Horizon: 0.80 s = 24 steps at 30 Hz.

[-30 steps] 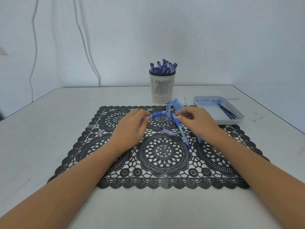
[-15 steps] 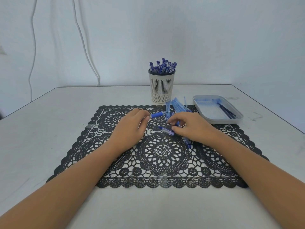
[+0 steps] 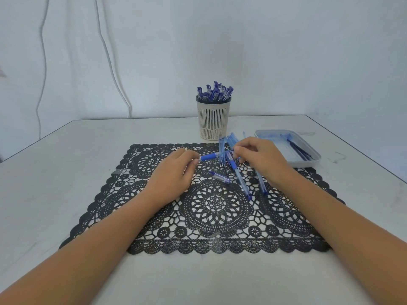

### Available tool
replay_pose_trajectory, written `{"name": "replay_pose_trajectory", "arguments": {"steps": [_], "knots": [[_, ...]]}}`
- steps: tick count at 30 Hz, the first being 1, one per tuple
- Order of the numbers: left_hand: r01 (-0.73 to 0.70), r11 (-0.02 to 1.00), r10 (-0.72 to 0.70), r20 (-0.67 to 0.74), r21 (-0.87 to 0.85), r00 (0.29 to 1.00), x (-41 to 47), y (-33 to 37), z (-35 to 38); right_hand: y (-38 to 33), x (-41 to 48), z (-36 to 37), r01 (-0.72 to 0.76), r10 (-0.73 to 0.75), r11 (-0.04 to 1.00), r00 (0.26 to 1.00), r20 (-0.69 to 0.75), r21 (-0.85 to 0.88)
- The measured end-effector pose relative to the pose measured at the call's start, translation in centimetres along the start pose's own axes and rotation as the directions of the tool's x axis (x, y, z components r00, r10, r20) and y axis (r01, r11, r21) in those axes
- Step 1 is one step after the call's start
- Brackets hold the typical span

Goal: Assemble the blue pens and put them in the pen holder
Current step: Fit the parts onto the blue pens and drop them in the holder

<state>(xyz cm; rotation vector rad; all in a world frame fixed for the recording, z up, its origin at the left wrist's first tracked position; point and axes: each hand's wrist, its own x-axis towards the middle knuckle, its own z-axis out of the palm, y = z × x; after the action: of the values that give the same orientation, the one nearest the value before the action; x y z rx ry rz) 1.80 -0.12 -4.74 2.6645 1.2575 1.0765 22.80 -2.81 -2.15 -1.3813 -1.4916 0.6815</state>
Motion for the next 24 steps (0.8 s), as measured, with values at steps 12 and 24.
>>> {"name": "replay_pose_trajectory", "arguments": {"steps": [12, 24], "knots": [[0.184, 0.982, -0.186, -0.057, -0.030, 0.981, 0.3, -0.8, 0.0, 1.1, 1.9, -3.2, -0.014, 0.174, 0.958, 0.824, -0.540, 0.288], [0.173, 0.985, -0.174, -0.040, -0.013, 0.984, 0.3, -0.6, 0.1, 3.1, 1.4, -0.6, 0.130, -0.305, 0.614, 0.949, -0.082, -0.779]]}}
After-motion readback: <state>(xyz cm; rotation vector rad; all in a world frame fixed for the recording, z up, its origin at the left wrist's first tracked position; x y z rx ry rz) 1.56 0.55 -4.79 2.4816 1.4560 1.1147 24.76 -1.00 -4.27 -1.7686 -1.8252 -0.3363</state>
